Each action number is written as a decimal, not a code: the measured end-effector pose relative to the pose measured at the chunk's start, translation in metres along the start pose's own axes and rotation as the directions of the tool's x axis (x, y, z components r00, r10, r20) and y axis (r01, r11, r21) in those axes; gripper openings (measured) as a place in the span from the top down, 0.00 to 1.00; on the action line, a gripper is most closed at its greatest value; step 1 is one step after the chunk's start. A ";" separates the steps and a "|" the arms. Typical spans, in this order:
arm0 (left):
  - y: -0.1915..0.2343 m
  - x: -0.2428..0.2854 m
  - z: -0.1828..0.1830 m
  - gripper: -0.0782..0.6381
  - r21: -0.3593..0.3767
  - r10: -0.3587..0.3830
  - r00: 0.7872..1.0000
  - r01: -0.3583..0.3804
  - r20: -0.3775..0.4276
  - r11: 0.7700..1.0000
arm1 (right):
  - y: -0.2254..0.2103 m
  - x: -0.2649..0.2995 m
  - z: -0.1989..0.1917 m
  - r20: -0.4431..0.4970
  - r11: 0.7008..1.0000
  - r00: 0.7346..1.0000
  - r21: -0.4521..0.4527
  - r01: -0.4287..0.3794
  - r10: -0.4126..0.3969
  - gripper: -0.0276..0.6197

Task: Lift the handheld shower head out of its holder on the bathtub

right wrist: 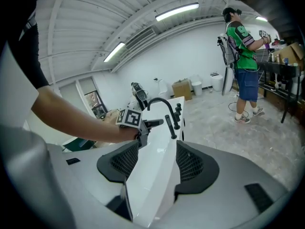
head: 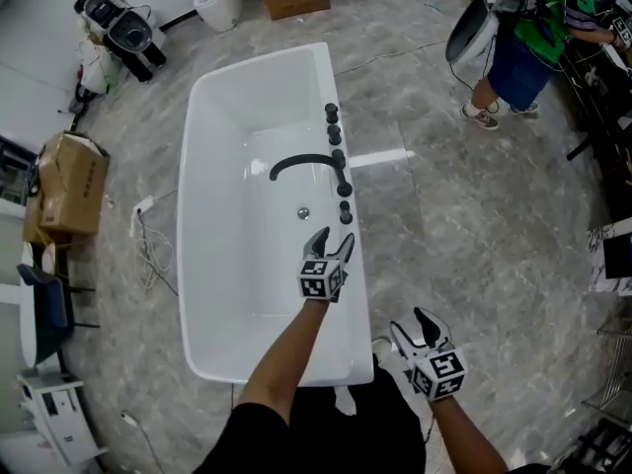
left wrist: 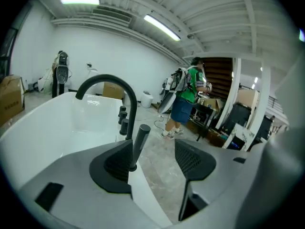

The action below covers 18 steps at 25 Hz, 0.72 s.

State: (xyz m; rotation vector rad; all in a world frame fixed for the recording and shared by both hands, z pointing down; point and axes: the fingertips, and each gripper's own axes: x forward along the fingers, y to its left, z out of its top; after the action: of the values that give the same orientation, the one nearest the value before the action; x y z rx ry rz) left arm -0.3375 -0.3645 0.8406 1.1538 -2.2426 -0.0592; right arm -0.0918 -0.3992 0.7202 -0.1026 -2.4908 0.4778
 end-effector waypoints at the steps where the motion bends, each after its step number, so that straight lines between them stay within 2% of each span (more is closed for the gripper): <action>1: 0.005 0.006 0.000 0.54 -0.021 0.006 1.000 -0.006 0.007 1.000 | -0.001 0.001 -0.004 -0.007 1.000 1.000 -0.002 -0.002 0.002 0.60; 8: 0.023 0.048 -0.008 0.53 0.028 0.023 0.999 -0.022 -0.028 0.999 | -0.013 0.002 -0.027 -0.013 0.999 1.000 0.032 0.007 -0.006 0.60; 13: 0.016 0.078 -0.013 0.52 0.157 0.005 0.996 0.009 -0.091 0.988 | -0.025 0.004 -0.035 -0.021 0.999 1.000 0.038 0.017 -0.016 0.60; 18: 0.030 0.090 -0.032 0.49 0.183 0.077 0.989 -0.053 -0.123 0.982 | -0.039 -0.005 -0.051 -0.031 0.998 0.999 0.052 0.044 -0.042 0.60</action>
State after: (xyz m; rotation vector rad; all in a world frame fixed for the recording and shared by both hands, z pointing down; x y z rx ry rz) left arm -0.3813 -0.4067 0.9199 1.1408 -2.2022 0.2430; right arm -0.0568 -0.4203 0.7703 -0.0348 -2.4445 0.5201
